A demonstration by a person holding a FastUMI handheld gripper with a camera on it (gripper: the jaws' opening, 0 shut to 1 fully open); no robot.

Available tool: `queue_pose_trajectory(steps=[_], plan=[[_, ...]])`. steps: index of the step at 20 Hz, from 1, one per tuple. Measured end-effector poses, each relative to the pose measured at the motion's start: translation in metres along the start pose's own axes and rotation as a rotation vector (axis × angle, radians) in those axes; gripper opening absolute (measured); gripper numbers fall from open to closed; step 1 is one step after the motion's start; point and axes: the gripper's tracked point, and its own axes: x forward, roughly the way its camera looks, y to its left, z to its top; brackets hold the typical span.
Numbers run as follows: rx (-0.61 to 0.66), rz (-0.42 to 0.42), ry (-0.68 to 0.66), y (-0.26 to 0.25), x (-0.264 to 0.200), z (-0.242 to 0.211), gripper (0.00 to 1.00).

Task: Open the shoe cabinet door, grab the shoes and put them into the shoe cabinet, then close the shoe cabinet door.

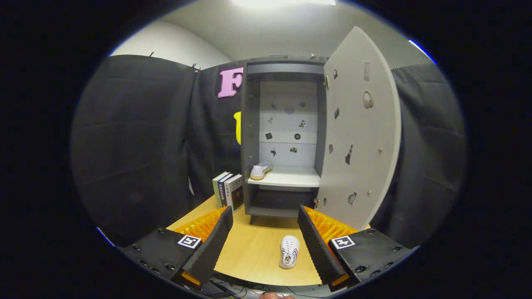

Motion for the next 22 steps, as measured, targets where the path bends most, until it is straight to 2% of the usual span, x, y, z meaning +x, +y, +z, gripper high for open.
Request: queue_pose_trajectory(steps=[5,10,16,19,22], plan=[[-0.004,0.019,0.129,-0.010,0.020,-0.034,0.98],[-0.009,-0.016,0.301,-0.036,0.098,-0.120,0.98],[0.006,-0.081,0.486,-0.089,0.164,-0.222,0.98],[-0.008,-0.084,0.539,-0.106,0.186,-0.262,0.98],[-0.026,-0.050,0.589,-0.108,0.209,-0.297,0.98]])
